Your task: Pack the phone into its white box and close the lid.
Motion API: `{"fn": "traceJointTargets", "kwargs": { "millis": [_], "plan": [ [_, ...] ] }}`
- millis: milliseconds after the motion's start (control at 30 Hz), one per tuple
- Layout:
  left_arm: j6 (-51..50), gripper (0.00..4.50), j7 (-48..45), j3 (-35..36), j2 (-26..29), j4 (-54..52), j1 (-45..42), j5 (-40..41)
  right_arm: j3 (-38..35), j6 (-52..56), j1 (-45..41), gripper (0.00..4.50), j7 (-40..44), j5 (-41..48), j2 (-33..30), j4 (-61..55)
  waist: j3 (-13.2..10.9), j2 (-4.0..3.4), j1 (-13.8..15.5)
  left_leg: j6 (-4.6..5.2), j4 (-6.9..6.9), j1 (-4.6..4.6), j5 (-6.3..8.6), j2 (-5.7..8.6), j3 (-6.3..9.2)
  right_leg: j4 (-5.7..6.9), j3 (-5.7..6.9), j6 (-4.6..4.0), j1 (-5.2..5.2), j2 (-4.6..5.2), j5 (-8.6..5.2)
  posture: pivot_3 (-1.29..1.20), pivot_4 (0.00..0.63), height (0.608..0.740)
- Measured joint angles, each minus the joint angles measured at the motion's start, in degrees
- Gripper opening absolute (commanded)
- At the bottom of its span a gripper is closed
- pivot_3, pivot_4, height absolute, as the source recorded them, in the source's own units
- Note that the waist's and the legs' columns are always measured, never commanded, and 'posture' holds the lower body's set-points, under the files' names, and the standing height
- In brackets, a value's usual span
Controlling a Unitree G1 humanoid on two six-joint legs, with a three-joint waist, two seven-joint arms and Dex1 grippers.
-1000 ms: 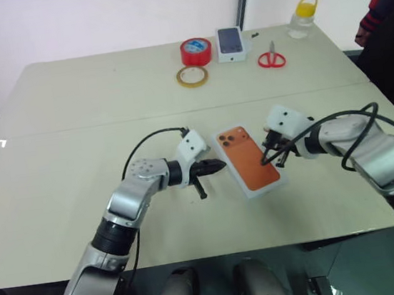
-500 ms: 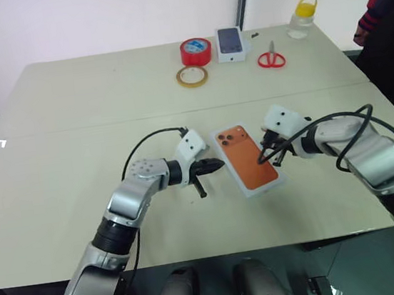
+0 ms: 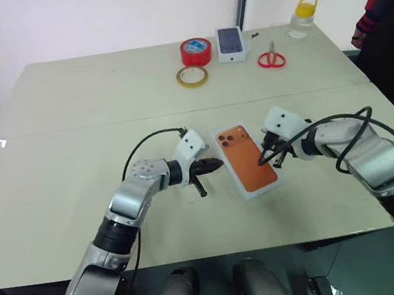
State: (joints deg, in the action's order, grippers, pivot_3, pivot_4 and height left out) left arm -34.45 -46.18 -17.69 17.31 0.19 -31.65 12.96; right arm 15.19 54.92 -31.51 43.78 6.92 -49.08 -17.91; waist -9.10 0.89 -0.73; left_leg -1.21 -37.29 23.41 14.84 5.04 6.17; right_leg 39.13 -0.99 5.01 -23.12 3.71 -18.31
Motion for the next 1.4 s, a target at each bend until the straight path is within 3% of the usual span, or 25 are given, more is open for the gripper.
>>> {"fn": "traceJointTargets", "kwargs": {
  "millis": [267, 433, 733, 1000, 1267, 1400],
  "plan": [
    [-2.9, 0.00, 0.3, 4.9, -0.9, -3.8, 1.6, 5.1, -4.6, -0.9, -0.8, 0.03, -0.3, 0.1, -2.1, 0.6, 0.0, 0.00, 0.1, 0.00, 0.00, 0.00, 0.00, 0.00, 0.00, 0.00, 0.00, 0.00, 0.00, 0.00, 0.00, 0.00, 0.150, 0.740],
    [-3.9, 0.00, 1.8, 5.3, -4.1, -5.8, 1.5, 7.1, -5.8, -1.1, -2.0, 0.03, -0.6, 1.0, 0.5, 0.7, 0.0, 0.00, 0.0, 0.00, 0.00, 0.00, 0.00, 0.00, 0.00, 0.01, 0.00, 0.00, 0.01, 0.00, 0.00, 0.00, 0.150, 0.740],
    [-1.0, 0.00, 9.0, 3.0, -6.7, 1.4, -0.9, 0.6, -4.3, 0.0, -2.0, 0.03, -2.4, 1.3, 7.2, 1.3, 0.0, 0.00, 0.0, -0.04, -0.02, 0.00, -0.02, 0.01, 0.00, 0.02, 0.00, 0.00, 0.00, 0.00, 0.00, 0.00, 0.150, 0.740],
    [2.5, 0.00, 10.3, -0.6, -6.1, 4.6, -2.0, -5.3, -1.8, 2.7, -0.4, 0.03, -3.9, 1.5, 9.2, 1.1, 0.0, -0.01, 0.1, -0.06, -0.06, -0.01, -0.03, 0.03, 0.00, 0.03, 0.00, 0.00, 0.03, 0.01, 0.00, 0.00, 0.150, 0.740],
    [3.5, 0.00, 9.7, -0.7, -6.1, 4.6, -1.6, -6.0, -2.0, 3.7, 0.6, 0.03, -5.0, 1.4, 9.2, 0.6, 0.0, -0.01, 0.1, -0.06, -0.04, -0.01, -0.03, 0.02, 0.00, 0.03, 0.00, 0.00, 0.03, 0.00, 0.00, 0.00, 0.150, 0.740],
    [2.6, 0.00, 7.1, 1.0, -3.5, 1.3, 1.2, -3.7, -4.0, 2.9, 1.9, 0.03, -4.6, 2.9, 8.8, -0.5, 0.0, -0.01, -0.2, -0.06, 0.00, -0.02, -0.03, 0.01, 0.00, 0.04, -0.01, 0.00, -0.01, 0.00, 0.00, 0.00, 0.150, 0.740]
  ]
}}
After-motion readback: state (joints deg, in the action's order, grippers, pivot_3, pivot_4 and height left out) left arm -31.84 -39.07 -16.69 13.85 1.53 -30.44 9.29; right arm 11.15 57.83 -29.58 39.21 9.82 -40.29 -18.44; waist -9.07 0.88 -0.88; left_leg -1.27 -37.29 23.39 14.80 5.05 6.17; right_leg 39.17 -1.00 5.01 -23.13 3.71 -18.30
